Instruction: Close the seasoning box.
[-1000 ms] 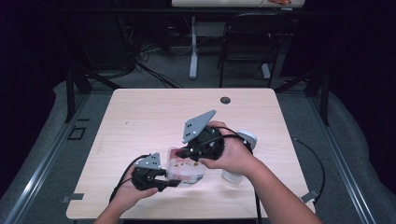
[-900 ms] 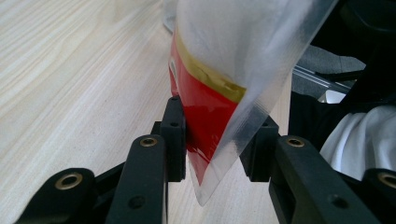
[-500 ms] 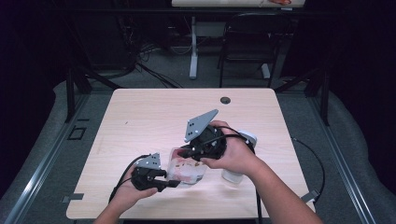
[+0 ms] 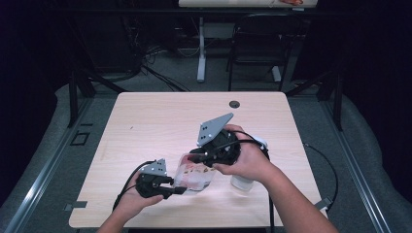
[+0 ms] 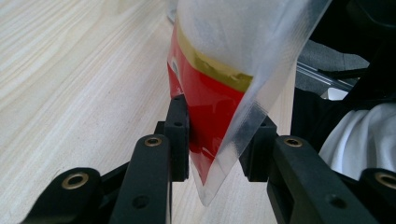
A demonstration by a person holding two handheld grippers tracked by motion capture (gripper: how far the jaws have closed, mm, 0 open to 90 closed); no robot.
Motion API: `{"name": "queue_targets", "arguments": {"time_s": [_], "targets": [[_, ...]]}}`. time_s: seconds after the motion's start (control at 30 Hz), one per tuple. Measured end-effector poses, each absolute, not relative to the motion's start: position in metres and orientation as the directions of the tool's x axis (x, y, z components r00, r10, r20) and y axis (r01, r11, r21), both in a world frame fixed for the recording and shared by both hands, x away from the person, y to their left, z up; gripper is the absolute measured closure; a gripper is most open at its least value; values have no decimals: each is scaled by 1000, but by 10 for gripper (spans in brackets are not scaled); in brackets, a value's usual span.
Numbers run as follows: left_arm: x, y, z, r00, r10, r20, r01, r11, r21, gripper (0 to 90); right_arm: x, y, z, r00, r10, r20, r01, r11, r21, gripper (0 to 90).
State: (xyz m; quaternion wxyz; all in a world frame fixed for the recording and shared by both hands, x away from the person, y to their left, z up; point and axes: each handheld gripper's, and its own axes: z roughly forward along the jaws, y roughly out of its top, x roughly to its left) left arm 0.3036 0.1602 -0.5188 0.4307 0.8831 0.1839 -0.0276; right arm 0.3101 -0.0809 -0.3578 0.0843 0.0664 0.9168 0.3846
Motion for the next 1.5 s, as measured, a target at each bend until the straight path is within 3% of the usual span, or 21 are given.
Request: {"name": "queue_targets", "arguments": {"time_s": [0.57,1.5], "targets": [[304,162,-519,926,327,-191,357,-586,727,697,306,-96,-367,-965,223,-135,54,678,733,886],[306,158,-515,920,358,-161,364,-626,689,700,308,-119,-388,-954,280,-110,85,599,796,899]]}}
